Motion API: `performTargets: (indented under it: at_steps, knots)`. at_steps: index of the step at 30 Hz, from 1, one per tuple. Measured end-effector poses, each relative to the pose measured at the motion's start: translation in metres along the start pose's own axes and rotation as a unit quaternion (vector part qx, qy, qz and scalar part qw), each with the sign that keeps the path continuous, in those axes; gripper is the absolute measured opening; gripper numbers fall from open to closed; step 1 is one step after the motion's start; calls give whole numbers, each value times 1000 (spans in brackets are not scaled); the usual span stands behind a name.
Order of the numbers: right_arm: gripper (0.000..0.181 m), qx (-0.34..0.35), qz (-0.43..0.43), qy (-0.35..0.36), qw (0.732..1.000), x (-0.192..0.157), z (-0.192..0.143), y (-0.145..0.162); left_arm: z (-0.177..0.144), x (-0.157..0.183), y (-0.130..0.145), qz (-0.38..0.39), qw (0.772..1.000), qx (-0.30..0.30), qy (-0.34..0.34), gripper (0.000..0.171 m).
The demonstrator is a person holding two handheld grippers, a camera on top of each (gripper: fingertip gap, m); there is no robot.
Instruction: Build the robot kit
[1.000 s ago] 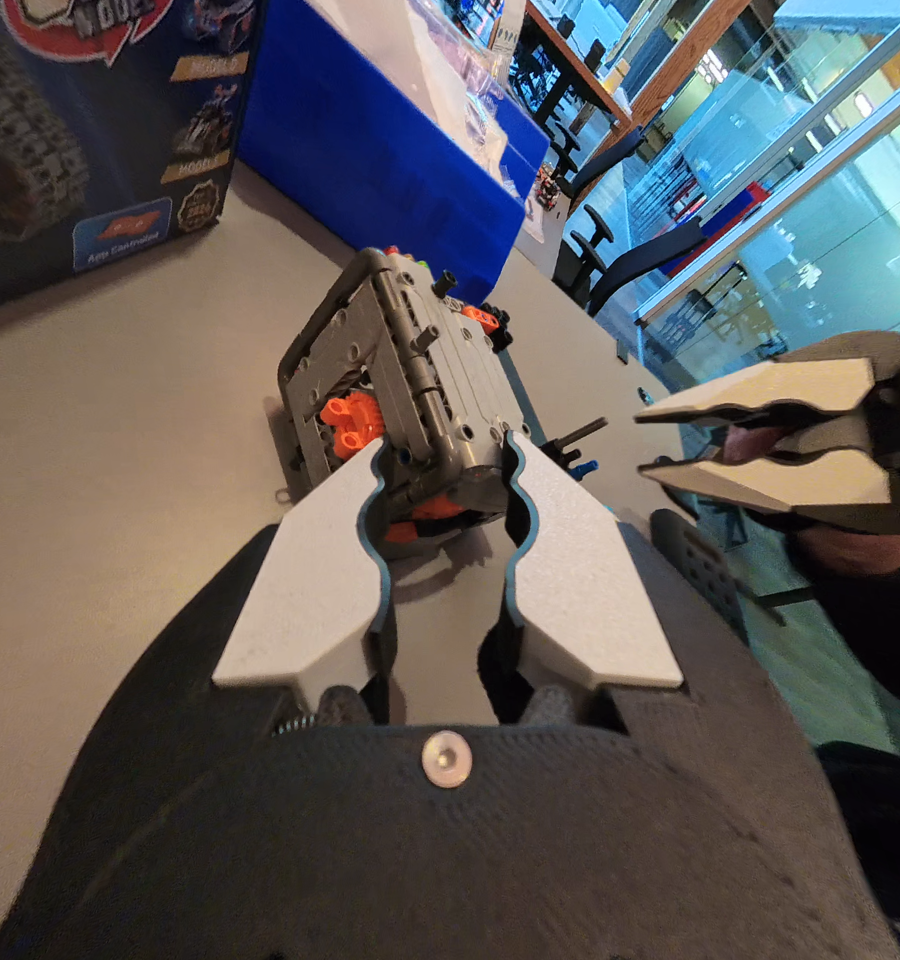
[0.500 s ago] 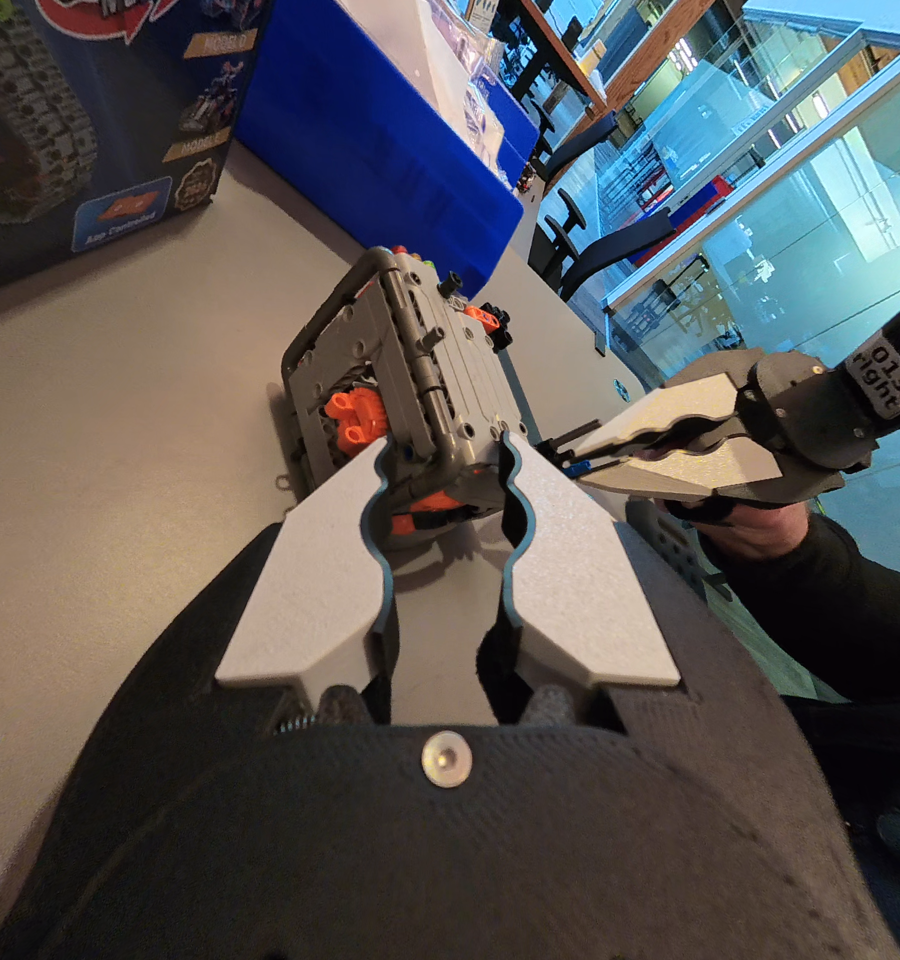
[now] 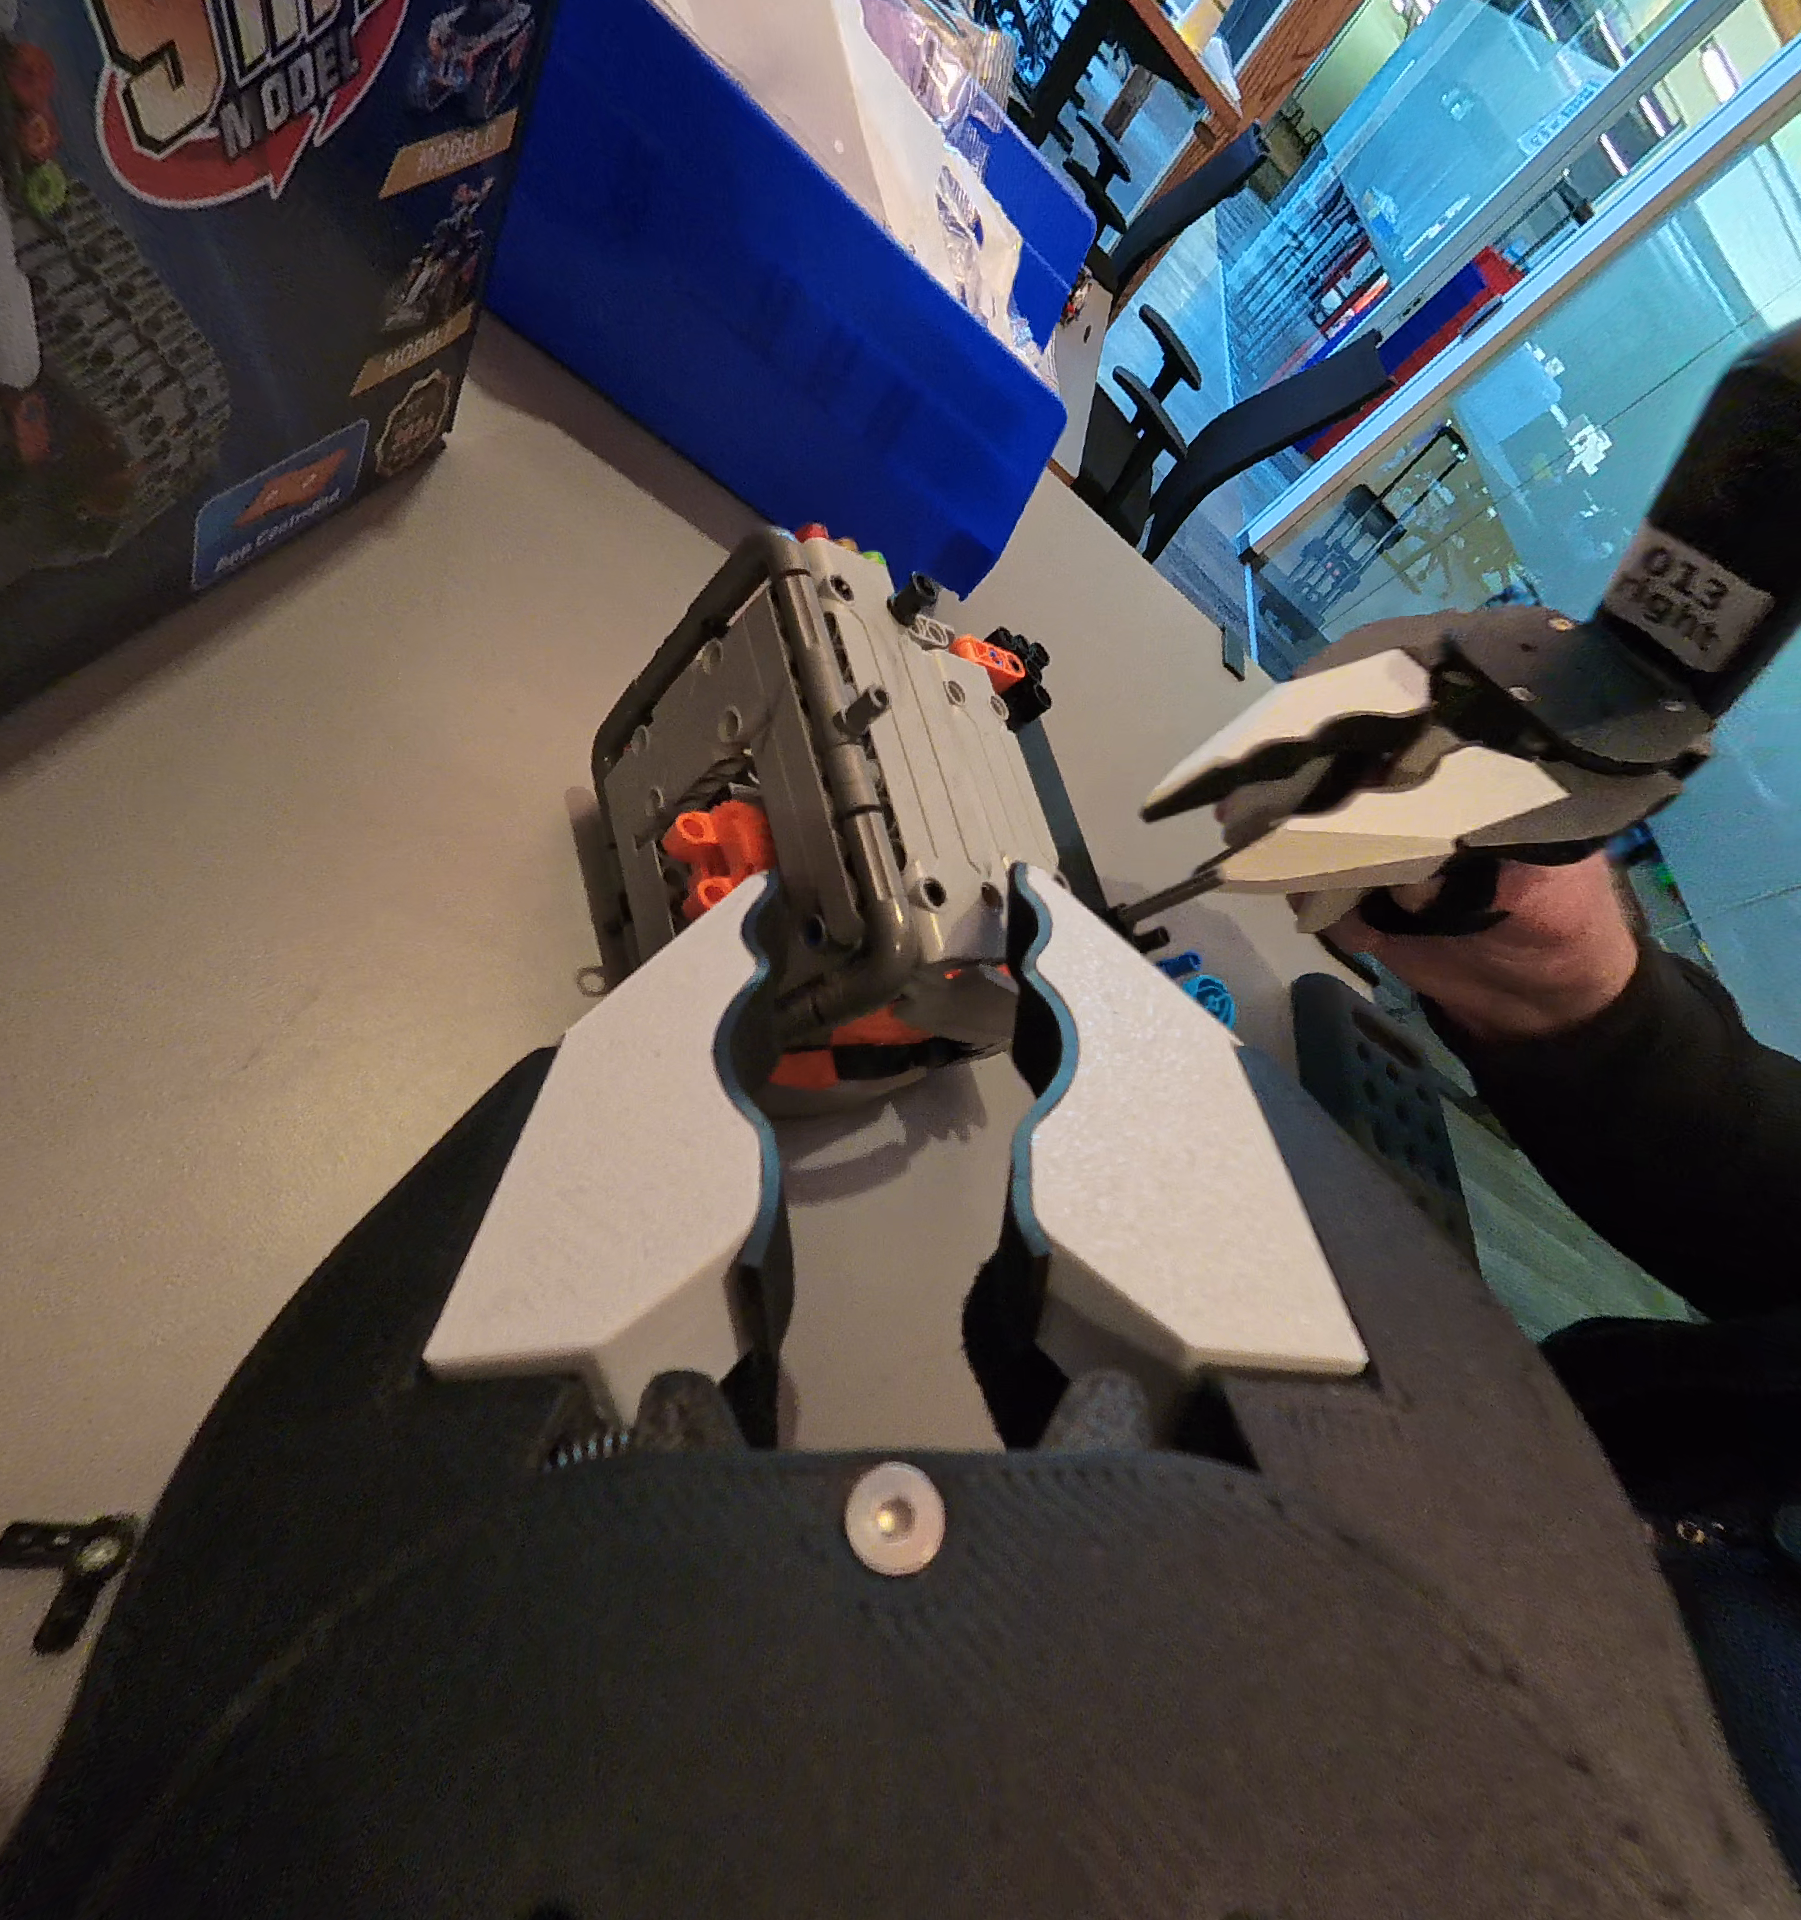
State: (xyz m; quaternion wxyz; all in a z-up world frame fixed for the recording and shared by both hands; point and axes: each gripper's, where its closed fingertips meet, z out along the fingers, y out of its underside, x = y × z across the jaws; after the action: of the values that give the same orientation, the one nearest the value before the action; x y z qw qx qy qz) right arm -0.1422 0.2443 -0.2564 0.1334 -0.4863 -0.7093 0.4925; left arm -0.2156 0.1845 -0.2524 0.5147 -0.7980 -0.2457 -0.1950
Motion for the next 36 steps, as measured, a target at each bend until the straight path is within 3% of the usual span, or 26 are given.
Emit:
performTargets:
  at_steps: [7,18,25,32,36]
  knots:
    - [0,-17,19,-41,999,-5,19,12,9,2,-3,13,999,-20,-22,38]
    - [0,-39,10,-73,996,-28,44,24,7,7,-17,95,994,-36,-28,34]
    - [0,-105,-18,-61,992,-30,36,51,10,32,-9,163,985,-29,-48,31]
    - [11,-84,-33,-71,993,-35,-3,45,17,55,1,219,972,-35,-81,31]
    - [17,-75,-17,-89,993,-45,-9,50,22,69,9,245,965,-40,-87,32]
